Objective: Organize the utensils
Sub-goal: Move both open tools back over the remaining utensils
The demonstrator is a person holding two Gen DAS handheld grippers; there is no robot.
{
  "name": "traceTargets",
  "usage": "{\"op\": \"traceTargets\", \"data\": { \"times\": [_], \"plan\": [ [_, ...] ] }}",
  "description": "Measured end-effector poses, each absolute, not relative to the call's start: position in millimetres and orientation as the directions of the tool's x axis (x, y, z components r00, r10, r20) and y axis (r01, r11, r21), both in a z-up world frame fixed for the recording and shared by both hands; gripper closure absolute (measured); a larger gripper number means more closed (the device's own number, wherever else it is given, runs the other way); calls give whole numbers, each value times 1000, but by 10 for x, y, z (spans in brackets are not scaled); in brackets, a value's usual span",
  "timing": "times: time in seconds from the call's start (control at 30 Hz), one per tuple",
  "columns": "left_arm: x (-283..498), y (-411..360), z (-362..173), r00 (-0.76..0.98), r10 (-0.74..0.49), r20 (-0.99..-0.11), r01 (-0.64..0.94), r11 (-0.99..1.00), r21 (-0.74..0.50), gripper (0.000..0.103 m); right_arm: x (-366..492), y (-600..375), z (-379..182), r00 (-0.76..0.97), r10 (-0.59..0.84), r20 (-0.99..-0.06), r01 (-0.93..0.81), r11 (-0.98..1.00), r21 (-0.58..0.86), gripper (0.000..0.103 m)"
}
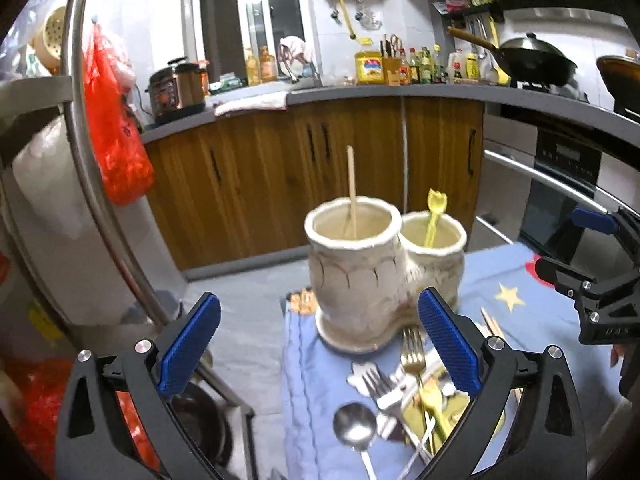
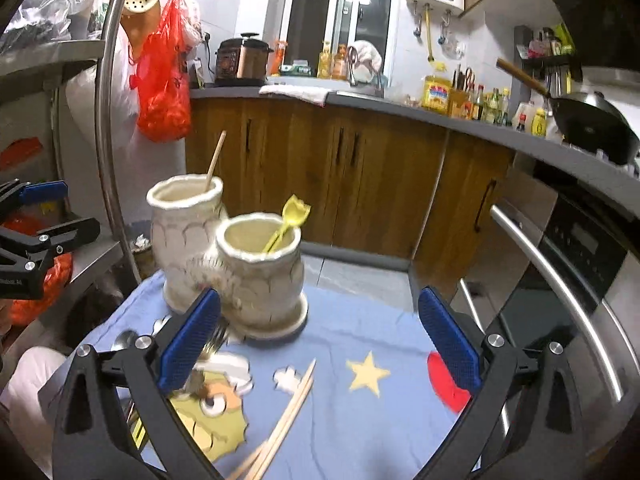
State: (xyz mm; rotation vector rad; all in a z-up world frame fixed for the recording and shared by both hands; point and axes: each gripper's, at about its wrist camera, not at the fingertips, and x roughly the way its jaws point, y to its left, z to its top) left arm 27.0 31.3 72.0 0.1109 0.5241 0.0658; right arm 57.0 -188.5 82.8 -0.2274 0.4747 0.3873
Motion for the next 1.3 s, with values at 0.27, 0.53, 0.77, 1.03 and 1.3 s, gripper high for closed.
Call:
{"op": "traceTargets", "data": {
  "times": [0.27, 0.53, 0.77, 1.03, 1.3],
  "plan": [
    [179, 469, 583, 855, 73, -514, -67, 997, 30, 5, 623, -2004, 562, 701, 376, -607, -409, 908, 89, 5],
    [126, 520, 317, 824, 70, -562, -66, 997, 28, 5, 488, -1977, 417, 676, 383, -630, -432, 898, 83, 5],
    [21, 447, 71, 791, 39, -611, -21, 999, 37, 5, 369, -1839, 272, 642, 395, -657, -481, 875, 55, 5],
    [-39, 482, -53, 768, 56, -638, -34, 998, 47, 5, 256, -1594, 126, 550, 462, -696, -550, 827, 114, 11],
    [-56, 561, -119, 751, 64, -658, -49, 998, 41, 5, 248, -1369, 0, 470, 490, -735, -566, 806, 175, 31]
  ]
}}
